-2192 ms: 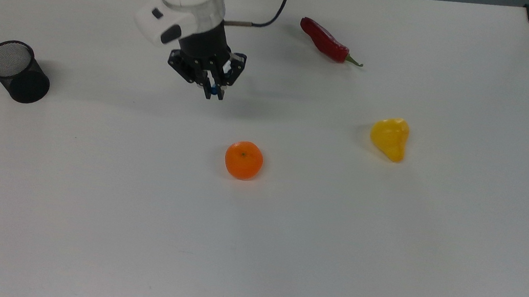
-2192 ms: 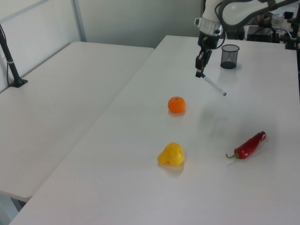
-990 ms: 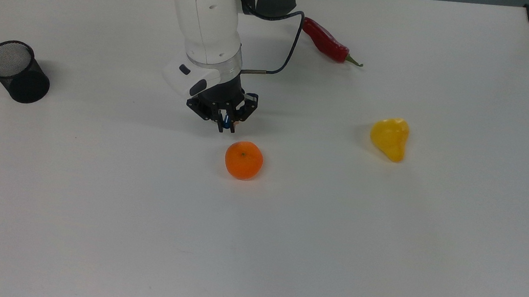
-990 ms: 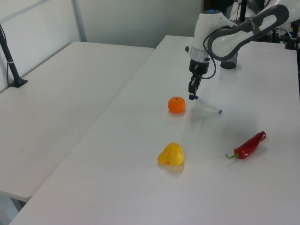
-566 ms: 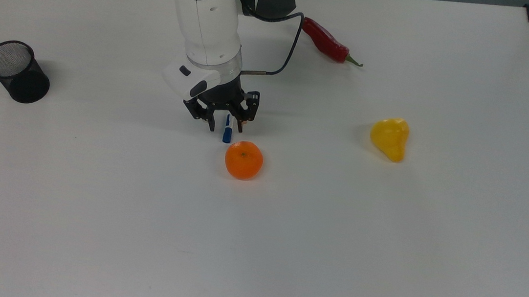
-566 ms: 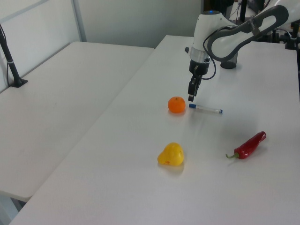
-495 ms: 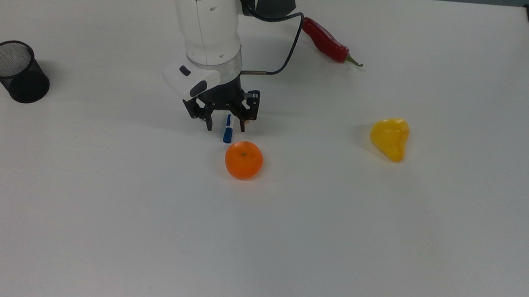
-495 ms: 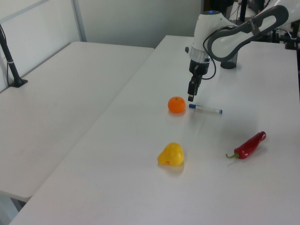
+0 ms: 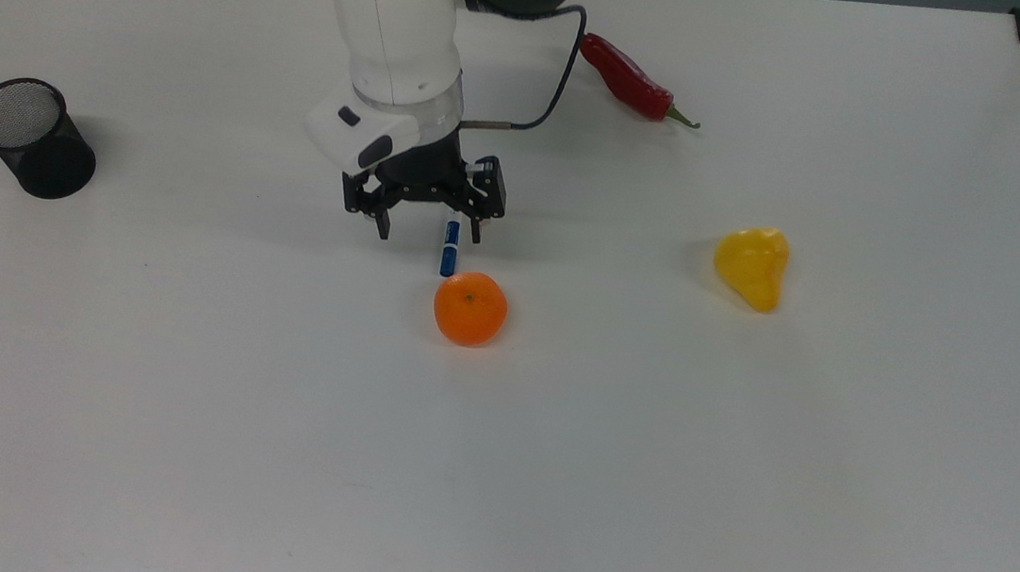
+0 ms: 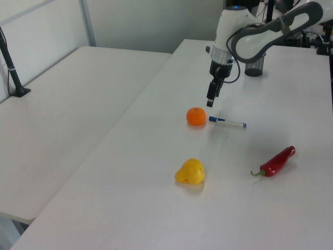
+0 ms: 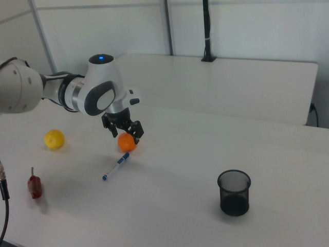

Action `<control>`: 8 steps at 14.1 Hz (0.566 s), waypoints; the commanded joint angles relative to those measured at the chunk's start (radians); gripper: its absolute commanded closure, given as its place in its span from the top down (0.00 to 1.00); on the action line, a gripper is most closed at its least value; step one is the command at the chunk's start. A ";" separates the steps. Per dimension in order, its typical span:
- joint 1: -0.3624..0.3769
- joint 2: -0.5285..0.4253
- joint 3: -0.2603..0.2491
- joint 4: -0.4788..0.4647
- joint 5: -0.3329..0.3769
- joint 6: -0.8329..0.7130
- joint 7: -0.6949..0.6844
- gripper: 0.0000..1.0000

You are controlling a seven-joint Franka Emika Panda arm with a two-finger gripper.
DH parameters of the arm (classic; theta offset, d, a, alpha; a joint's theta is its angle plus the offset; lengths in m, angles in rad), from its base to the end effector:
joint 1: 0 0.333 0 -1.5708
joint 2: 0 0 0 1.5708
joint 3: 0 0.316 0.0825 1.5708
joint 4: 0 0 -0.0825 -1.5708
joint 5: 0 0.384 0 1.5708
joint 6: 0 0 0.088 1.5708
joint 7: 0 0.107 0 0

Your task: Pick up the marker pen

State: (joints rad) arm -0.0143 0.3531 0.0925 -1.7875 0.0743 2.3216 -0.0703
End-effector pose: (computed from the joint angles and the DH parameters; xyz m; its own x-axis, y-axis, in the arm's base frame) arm 0.6586 0.0479 0.3749 0.9792 0.0848 0.1843 0.1013 -0.9915 -0.0816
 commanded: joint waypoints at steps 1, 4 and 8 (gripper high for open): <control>-0.013 -0.143 -0.007 -0.018 -0.008 -0.154 0.037 1.00; -0.027 -0.251 -0.007 -0.015 -0.007 -0.307 0.038 1.00; -0.047 -0.370 -0.010 0.028 -0.005 -0.490 0.072 1.00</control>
State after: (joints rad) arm -0.0510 0.0794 0.0901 -1.7665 0.0743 1.9544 -0.0504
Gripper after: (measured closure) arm 0.000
